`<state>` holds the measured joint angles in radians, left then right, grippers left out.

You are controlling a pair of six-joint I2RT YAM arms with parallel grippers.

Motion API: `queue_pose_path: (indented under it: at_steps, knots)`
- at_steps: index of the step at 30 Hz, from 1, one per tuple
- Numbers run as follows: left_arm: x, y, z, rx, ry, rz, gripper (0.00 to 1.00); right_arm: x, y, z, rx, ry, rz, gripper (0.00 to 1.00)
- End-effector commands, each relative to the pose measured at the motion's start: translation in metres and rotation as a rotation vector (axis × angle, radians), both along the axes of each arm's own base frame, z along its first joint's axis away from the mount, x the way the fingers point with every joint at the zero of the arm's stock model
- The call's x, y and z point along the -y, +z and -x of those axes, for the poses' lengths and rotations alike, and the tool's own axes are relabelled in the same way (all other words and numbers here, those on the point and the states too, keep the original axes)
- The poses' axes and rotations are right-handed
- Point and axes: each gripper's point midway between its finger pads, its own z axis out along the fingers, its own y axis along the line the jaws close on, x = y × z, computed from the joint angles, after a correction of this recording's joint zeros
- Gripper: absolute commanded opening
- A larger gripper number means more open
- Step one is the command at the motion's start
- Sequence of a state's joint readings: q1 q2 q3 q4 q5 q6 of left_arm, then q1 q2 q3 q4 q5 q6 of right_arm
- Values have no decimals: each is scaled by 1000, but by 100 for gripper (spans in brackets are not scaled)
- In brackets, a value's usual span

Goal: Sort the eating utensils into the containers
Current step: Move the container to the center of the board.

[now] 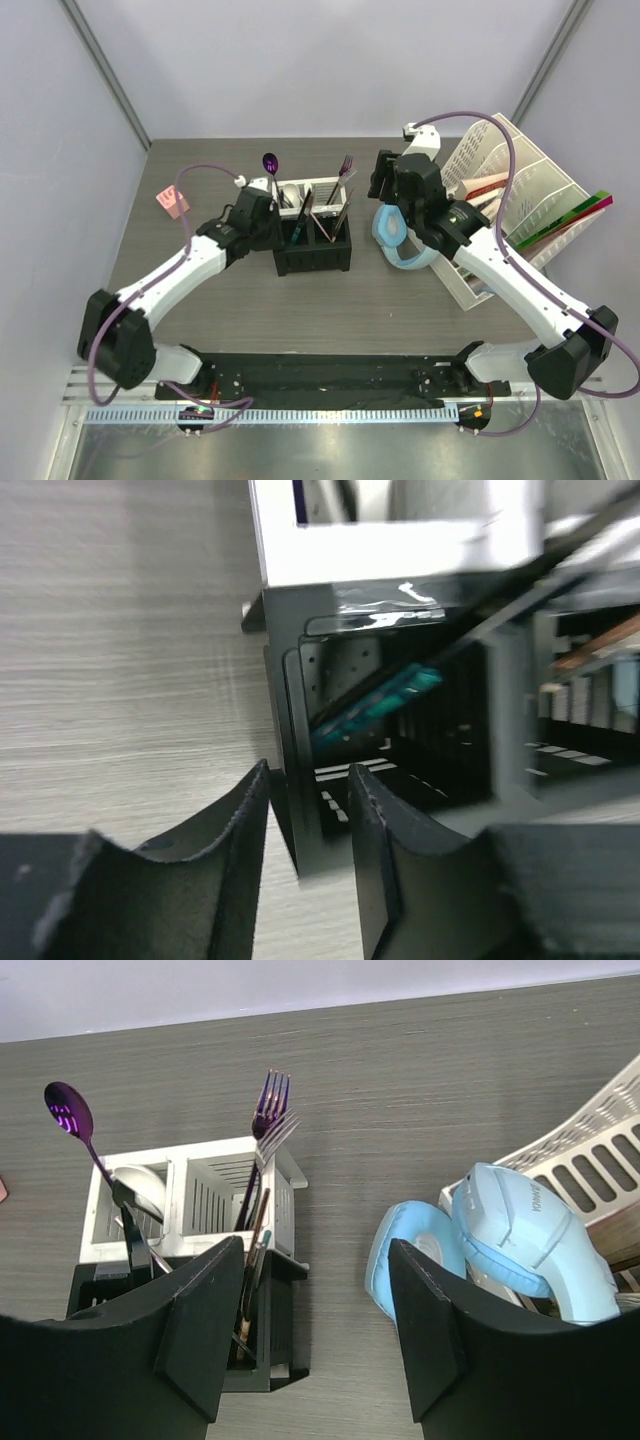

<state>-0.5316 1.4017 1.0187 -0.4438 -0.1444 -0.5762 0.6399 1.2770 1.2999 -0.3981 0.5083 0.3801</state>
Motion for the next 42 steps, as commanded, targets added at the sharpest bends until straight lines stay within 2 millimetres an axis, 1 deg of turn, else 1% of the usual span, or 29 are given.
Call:
queue_pose_path:
  at_steps: [1, 2, 3, 4, 6, 7, 8, 10, 11, 12, 13, 17, 20, 22, 23, 24, 25, 27, 28, 29, 30, 31, 32, 33, 34, 37, 38, 40, 42]
  knots:
    - [-14, 71, -5, 161, 83, 27, 40, -10, 21, -4, 28, 33, -42, 65]
    - [-22, 84, -7, 194, 111, 15, 44, -11, 19, -4, 25, 34, -43, 65]
    - [-32, 94, -10, 223, 146, -14, 46, -11, 17, -4, 19, 37, -41, 65]
    - [-38, 107, -11, 242, 164, -18, 48, -12, 14, -4, 12, 40, -40, 65]
    - [-51, 120, -14, 255, 202, -20, 49, -13, 16, -3, 10, 49, -41, 65]
    - [-55, 132, -16, 271, 216, -12, 49, -13, 15, -3, 8, 51, -39, 65]
    - [-61, 133, -15, 264, 229, -17, 50, -13, 15, -3, 6, 49, -40, 65]
    - [-65, 137, -13, 269, 236, -21, 50, -14, 15, -4, 0, 47, -48, 65]
    - [-66, 133, -10, 256, 236, -28, 50, -14, 15, -4, -4, 51, -51, 65]
    - [-67, 133, -8, 256, 244, -20, 50, -16, 14, -4, -6, 53, -54, 65]
    - [-68, 124, -4, 235, 261, -10, 49, -17, 14, -5, -9, 59, -55, 65]
    - [-68, 106, 10, 169, 312, 44, 50, -16, 11, -3, -23, 63, -55, 65]
    - [-66, 103, 20, 134, 324, 83, 48, -17, 16, -1, -18, 74, -64, 65]
    - [-67, 98, 25, 130, 329, 99, 48, -15, 12, -3, -24, 69, -57, 65]
    - [-68, 96, 27, 128, 337, 103, 48, -14, 6, -5, -39, 64, -51, 66]
    - [-69, 94, 28, 123, 355, 115, 48, -9, 4, -8, -47, 47, -56, 65]
    - [-69, 88, 31, 115, 360, 119, 48, -7, 1, -10, -56, 45, -63, 66]
    - [-70, 88, 35, 118, 371, 137, 48, -2, 3, -15, -54, 31, -61, 66]
    - [-74, 85, 39, 108, 383, 130, 48, 8, 6, -20, -44, 0, -54, 65]
    - [-77, 88, 42, 115, 394, 134, 48, 14, 9, -23, -36, -25, -45, 65]
    - [-80, 89, 44, 118, 404, 128, 49, 22, 18, -27, -19, -52, -49, 66]
    - [-84, 91, 45, 127, 417, 116, 50, 37, 22, -33, -6, -106, -50, 66]
    - [-89, 92, 48, 127, 429, 103, 50, 47, 27, -36, 5, -139, -55, 65]
    - [-92, 97, 49, 141, 434, 100, 51, 54, 33, -37, 19, -164, -63, 66]
    - [-97, 99, 49, 151, 450, 87, 52, 65, 35, -40, 25, -197, -67, 65]
    - [-101, 102, 52, 160, 453, 81, 54, 85, 31, -41, 24, -261, -47, 66]
    - [-100, 102, 51, 158, 449, 87, 55, 88, 24, -40, 14, -275, -44, 66]
    - [-97, 104, 49, 154, 437, 100, 55, 91, 22, -39, 6, -275, -63, 66]
    - [-92, 104, 45, 144, 414, 94, 55, 87, 14, -39, -20, -240, -95, 66]
